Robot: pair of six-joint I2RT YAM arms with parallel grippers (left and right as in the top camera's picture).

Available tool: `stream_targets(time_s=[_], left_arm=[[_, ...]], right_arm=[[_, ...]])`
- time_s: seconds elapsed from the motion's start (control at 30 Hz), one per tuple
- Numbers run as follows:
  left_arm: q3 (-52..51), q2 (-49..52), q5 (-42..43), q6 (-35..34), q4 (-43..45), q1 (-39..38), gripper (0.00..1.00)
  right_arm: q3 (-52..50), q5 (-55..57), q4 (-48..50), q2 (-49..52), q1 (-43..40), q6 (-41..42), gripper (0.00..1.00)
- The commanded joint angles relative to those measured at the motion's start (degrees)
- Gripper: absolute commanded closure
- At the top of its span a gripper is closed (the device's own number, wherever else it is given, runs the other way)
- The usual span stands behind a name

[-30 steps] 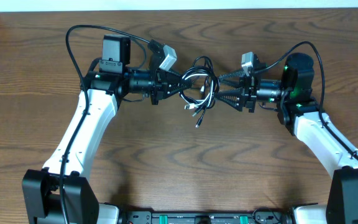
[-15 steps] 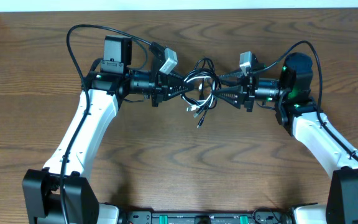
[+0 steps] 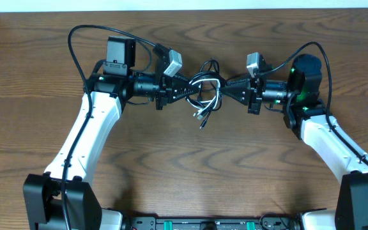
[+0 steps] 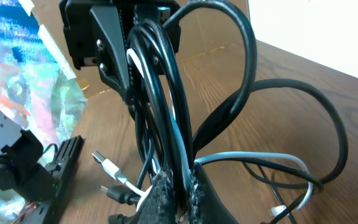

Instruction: Untangle cables

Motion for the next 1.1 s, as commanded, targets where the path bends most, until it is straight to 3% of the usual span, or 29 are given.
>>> stream_targets(time_s=[0.0, 0.4, 0.8, 0.83, 0.87, 0.93, 1.07], left_arm=[[0.4, -0.7, -5.4, 0.4, -1.8, -0.1, 0.92], [0.4, -0.7, -9.5, 0.3, -3.5, -0.1, 0.93], [0.4, -0.7, -8.6, 0.3, -2.8, -0.1, 0.92], [0.4, -0.7, -8.6, 0.0, -2.6, -0.1, 0.93], [0.4, -0.7, -8.6, -0.9, -2.0, -0.1, 0.92], [0.4, -0.7, -7.8, -1.4, -1.7, -0.1, 0.93], [0.4, -0.7, -4.9, -0.9, -1.8, -0.1, 0.92]], right_arm=[[0.2, -0.2, 3.2, 0.3, 0.0, 4.2, 0.99], [0.2, -0.2, 12.8, 0.3, -5.2, 8.1, 0.99], [0.2, -0.2, 7.5, 0.3, -5.9, 8.9, 0.98], [0.2, -0.2, 6.3, 0.3, -5.9, 8.9, 0.96], [0.2, -0.2, 4.9, 0.3, -5.9, 8.9, 0.81], [0.2, -0.1, 3.1, 0.3, -5.9, 8.3, 0.67], [0.2, 1.6, 2.6, 0.3, -5.9, 7.7, 0.59]])
